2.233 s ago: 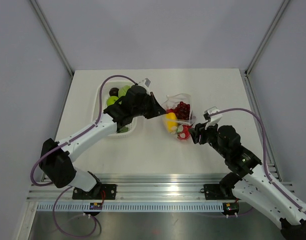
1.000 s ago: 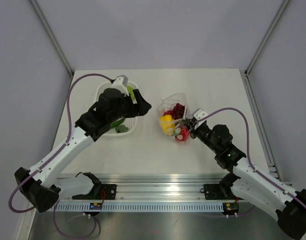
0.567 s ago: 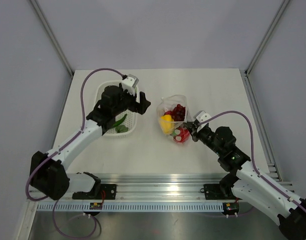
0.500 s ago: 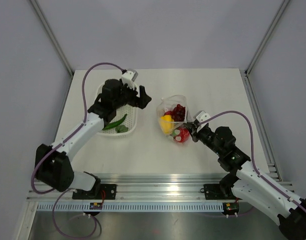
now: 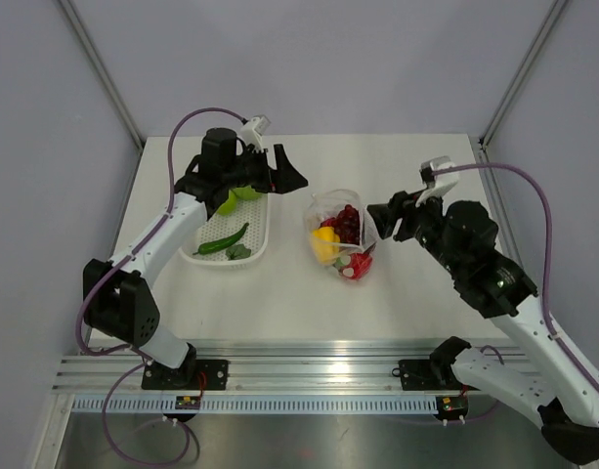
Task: Place the food in the zip-top bag and seal the zipper
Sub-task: Adjust the zipper food storage bag at the center of the board.
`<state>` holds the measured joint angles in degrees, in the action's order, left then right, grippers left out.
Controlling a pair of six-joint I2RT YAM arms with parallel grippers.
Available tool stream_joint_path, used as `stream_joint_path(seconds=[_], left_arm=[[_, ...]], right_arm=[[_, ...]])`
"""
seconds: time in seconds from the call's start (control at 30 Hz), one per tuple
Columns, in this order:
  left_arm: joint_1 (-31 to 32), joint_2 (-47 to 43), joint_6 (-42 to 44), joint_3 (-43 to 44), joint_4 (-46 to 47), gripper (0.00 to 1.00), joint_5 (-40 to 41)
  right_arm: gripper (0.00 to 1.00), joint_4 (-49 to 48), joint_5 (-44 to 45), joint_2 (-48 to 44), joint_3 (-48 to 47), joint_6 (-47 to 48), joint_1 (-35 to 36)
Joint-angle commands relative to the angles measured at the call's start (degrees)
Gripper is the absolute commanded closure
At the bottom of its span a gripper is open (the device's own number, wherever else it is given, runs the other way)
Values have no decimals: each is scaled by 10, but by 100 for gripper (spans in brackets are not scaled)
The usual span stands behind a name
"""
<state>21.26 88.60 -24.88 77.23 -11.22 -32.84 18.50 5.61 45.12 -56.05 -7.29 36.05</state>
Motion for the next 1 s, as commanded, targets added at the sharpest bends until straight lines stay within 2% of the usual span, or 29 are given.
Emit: stream_joint_path(seconds=[0.0,0.03,0.1,0.23,0.47,0.6,0.63,0.7,0.73,0.8,0.83,0.87,0.9,0.97], left_arm=[[18,-8,25,49,-54,10,-36],[25,-9,41,58,-90,10,-22],[45,-4,84,86,-126,10,18],[59,28,120,125,-212,13,49],[75,55,139,125,-249,19,87],[76,65,128,112,-241,27,89],[77,65,126,106,-235,35,88],[77,67,122,103,-230,44,85],[79,68,121,102,-229,58,82],[80,68,118,103,-228,72,74],[81,69,114,103,-228,86,70],[81,68,111,104,-230,93,67],[81,65,108,104,-231,99,67],[80,53,96,102,-229,100,66]], right_arm=[[41,196,72,112,-127,-151,-2],[42,222,67,137,-173,-166,-2],[42,251,39,186,-196,-193,-1],[41,254,70,209,-186,-228,0],[40,246,88,223,-151,-239,0],[43,239,91,248,-144,-239,0],[44,236,91,252,-141,-239,0],[52,227,83,261,-138,-235,0],[62,222,78,263,-136,-234,0],[74,207,69,269,-138,-226,0],[88,204,69,272,-144,-215,0],[94,199,72,274,-150,-209,0],[98,198,79,281,-157,-199,0],[100,200,113,291,-191,-166,-1]])
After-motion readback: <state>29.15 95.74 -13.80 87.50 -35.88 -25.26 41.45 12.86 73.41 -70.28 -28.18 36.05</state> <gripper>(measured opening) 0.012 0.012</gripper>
